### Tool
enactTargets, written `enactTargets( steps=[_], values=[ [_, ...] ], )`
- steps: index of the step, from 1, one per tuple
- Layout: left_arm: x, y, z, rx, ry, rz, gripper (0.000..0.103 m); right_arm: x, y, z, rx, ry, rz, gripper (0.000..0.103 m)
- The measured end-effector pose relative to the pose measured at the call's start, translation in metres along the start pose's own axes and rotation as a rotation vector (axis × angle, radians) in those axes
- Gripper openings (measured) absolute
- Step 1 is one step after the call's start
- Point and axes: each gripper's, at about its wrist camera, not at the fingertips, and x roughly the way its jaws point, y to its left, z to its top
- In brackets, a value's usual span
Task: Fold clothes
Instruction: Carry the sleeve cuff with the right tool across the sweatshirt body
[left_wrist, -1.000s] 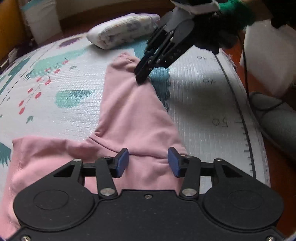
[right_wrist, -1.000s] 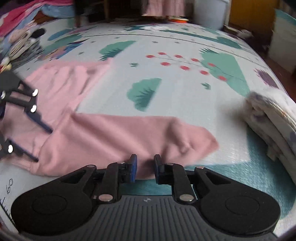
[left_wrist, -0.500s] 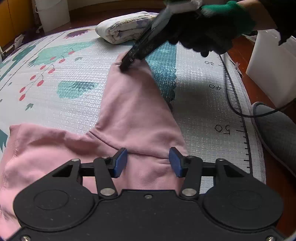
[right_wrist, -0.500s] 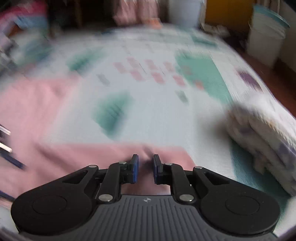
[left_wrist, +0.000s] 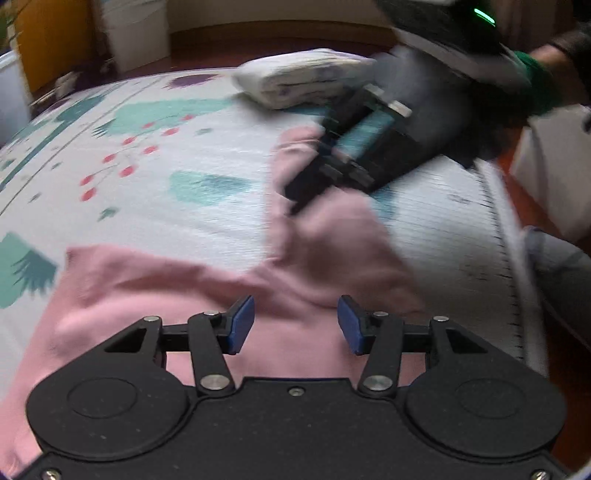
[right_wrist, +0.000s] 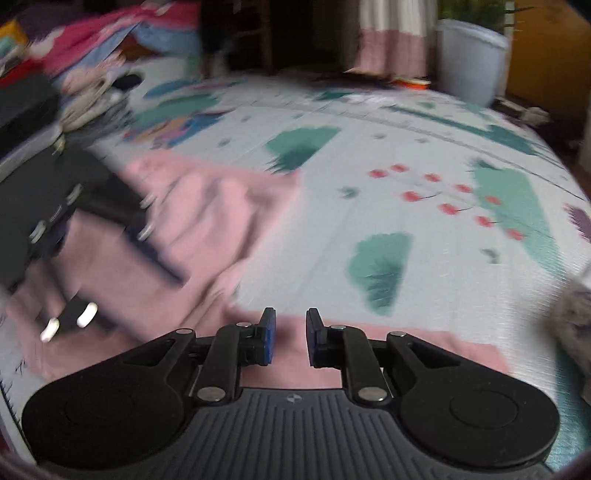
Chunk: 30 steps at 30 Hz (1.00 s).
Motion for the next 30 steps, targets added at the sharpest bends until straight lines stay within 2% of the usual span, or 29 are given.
enactTargets(
  steps=[2,3,4,7,9,15,19,23,26,30],
  values=[
    [0.003,0.014,0.003,-0.034,-0.008,0.037,0.042,0.008,-0.007,-0.008,0.070,0.053,-0.024,0.018],
    [0.006,0.020,0.005,-0.039,-0.005,0.062,0.032,0.008,-0.011,-0.010,0.103,0.055,-0.033,0.018],
    [0.008,0.024,0.007,-0.040,-0.006,0.088,0.028,0.002,-0.013,-0.012,0.117,0.038,-0.041,0.018],
    [0.015,0.037,0.012,-0.050,-0.021,0.070,0.028,-0.015,-0.001,-0.011,0.095,-0.011,-0.013,0.020],
    [0.026,0.038,0.014,0.004,0.011,0.084,0.028,-0.019,0.018,-0.007,0.049,-0.024,0.032,0.020],
    [0.037,0.044,0.015,-0.004,0.030,0.073,0.028,0.000,0.077,0.005,-0.080,-0.017,0.153,0.020],
    [0.038,0.061,0.019,-0.080,0.046,0.045,0.031,0.008,0.100,-0.008,-0.081,0.063,0.175,0.023],
    [0.043,0.082,0.027,-0.119,0.050,0.049,0.033,0.000,0.109,-0.013,-0.068,0.067,0.179,0.024],
    [0.047,0.101,0.034,-0.151,0.059,0.107,0.035,-0.002,0.111,-0.015,-0.059,0.065,0.174,0.024],
    [0.053,0.126,0.038,-0.195,0.065,0.137,0.036,0.002,0.109,-0.015,-0.057,0.063,0.176,0.024]
  ],
)
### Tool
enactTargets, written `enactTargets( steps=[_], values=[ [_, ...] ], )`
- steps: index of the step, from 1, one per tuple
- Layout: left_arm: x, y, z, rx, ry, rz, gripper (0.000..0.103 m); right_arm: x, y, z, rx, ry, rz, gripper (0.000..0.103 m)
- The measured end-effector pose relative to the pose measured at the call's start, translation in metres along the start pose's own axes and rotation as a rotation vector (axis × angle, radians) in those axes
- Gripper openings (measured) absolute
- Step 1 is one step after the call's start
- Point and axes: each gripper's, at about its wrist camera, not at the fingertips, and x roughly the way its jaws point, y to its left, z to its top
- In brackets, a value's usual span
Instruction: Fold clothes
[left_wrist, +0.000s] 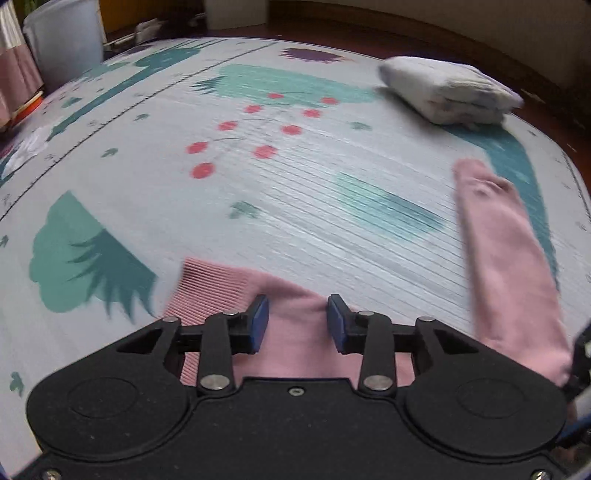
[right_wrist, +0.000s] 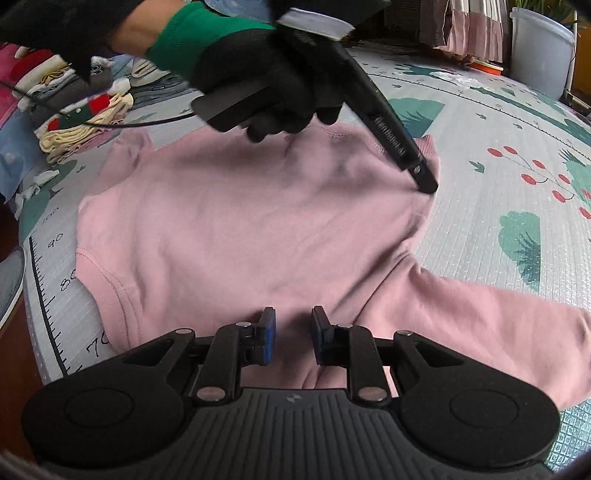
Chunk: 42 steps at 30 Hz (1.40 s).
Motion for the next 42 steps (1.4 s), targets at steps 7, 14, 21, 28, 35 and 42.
enactTargets(
  steps=[7,14,21,28,35,42],
  values=[
    [0.007,0.006,0.011,-0.067,0.013,0.036,0.032,0.006,-0.003,-0.003,0.001,-0.007,-0.012,0.024],
    [-0.010,-0.005,0.013,0.018,-0.003,0.032,0.032,0.000,-0.002,-0.003,-0.004,-0.003,-0.009,0.023],
    [-0.041,-0.040,-0.009,0.158,0.021,-0.108,0.032,-0.045,-0.022,-0.019,0.005,0.005,-0.019,0.024],
    [-0.098,-0.084,-0.071,0.331,0.083,-0.288,0.032,-0.035,-0.003,-0.013,-0.071,0.000,0.006,0.023],
    [-0.149,-0.109,-0.152,0.403,0.153,-0.275,0.032,-0.021,-0.002,-0.013,-0.132,0.098,0.007,0.023],
    [-0.179,-0.099,-0.206,0.269,0.183,-0.159,0.032,-0.009,0.019,-0.012,-0.237,0.145,0.043,0.024]
  ],
)
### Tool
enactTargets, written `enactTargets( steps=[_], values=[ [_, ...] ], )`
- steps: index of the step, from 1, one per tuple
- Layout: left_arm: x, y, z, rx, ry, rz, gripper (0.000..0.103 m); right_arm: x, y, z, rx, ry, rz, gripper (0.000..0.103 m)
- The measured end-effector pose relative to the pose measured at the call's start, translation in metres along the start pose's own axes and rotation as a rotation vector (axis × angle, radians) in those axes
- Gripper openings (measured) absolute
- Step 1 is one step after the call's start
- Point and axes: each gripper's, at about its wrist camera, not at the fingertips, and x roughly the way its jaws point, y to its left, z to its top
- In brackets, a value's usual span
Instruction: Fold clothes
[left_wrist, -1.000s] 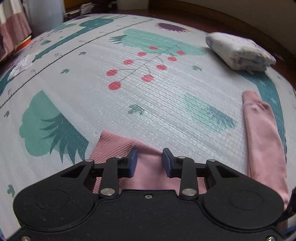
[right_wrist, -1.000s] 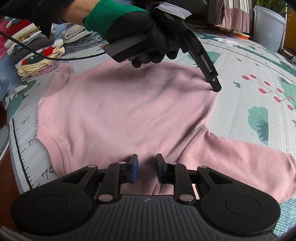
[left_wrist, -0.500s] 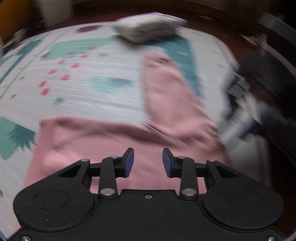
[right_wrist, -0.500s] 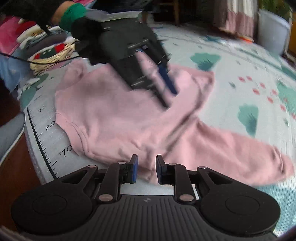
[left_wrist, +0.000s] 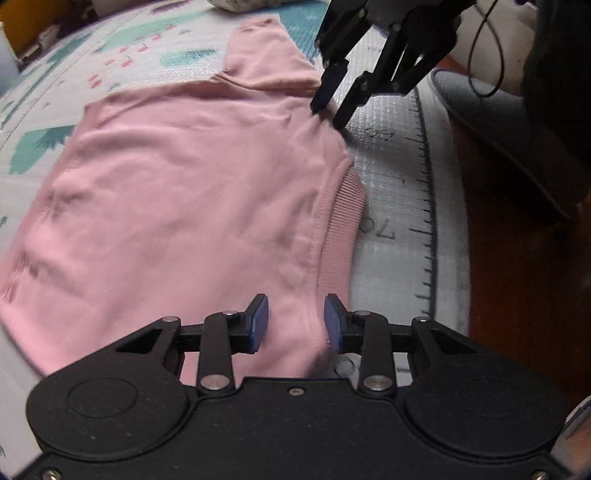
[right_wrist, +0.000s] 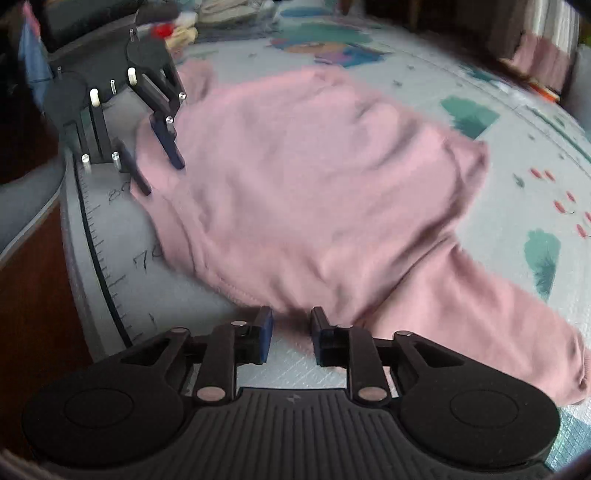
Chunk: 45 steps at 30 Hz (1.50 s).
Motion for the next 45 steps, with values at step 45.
enactTargets(
  steps=[45],
  values=[
    [0.001,0.037,0.043,-0.130,-0.052,0.011,0.018,-0.023,-0.037,0.007,0.436,-0.081,0.079,0.025]
  ],
)
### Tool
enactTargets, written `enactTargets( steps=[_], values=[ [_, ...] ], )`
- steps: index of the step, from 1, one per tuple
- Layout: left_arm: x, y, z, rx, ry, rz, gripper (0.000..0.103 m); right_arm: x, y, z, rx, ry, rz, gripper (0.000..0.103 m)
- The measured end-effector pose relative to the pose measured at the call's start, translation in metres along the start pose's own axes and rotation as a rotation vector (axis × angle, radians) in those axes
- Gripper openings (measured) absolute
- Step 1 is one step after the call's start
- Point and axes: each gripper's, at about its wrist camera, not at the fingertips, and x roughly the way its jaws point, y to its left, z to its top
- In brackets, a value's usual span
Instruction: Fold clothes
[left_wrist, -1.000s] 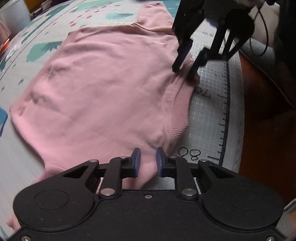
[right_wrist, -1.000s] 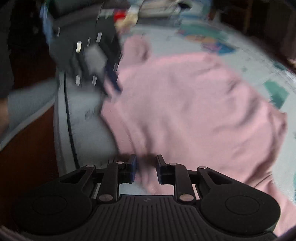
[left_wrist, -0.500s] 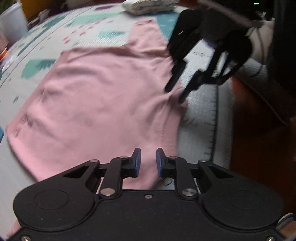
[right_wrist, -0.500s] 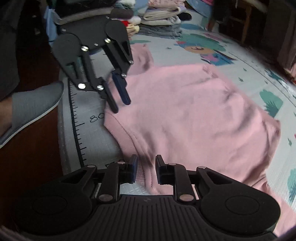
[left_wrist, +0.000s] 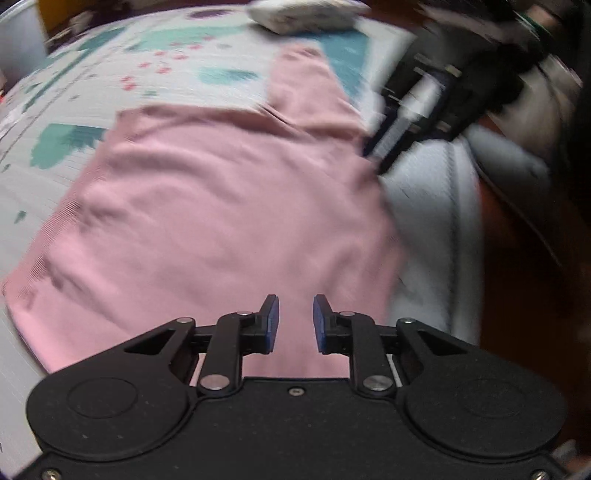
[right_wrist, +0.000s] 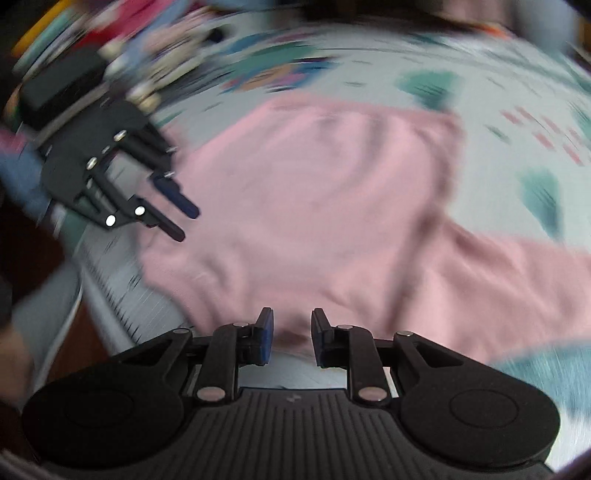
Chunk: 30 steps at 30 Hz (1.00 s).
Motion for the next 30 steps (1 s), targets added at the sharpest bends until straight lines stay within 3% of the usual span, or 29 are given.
enactTargets(
  steps=[2,4,7,10,12,17,24,30],
  values=[
    [0.008,0.018,0.020,-0.076,-0.016,-0.008,0.027,-0.006,-0.023,-0.006,0.180,-0.002,0.008,0.026],
    [0.017,0.035,0.040,-0.169,-0.035,-0.018,0.047,-0.011,-0.044,-0.017,0.351,-0.006,0.017,0.026],
    [0.027,0.057,0.068,-0.317,-0.058,-0.054,0.047,-0.011,-0.058,-0.034,0.508,-0.022,0.018,0.028],
    [0.036,0.069,0.088,-0.375,-0.064,-0.047,0.047,-0.007,-0.064,-0.046,0.598,-0.045,0.012,0.030],
    [0.045,0.076,0.101,-0.408,-0.065,-0.032,0.047,-0.006,-0.067,-0.050,0.635,-0.061,0.012,0.036],
    [0.062,0.098,0.122,-0.482,-0.078,0.014,0.047,-0.003,-0.068,-0.055,0.689,-0.103,0.030,0.041],
    [0.079,0.129,0.161,-0.568,-0.111,0.046,0.046,0.005,-0.066,-0.042,0.706,-0.127,0.035,0.043],
    [0.097,0.145,0.182,-0.641,-0.065,0.089,0.046,0.005,-0.061,-0.039,0.704,-0.125,0.004,0.042]
  ],
)
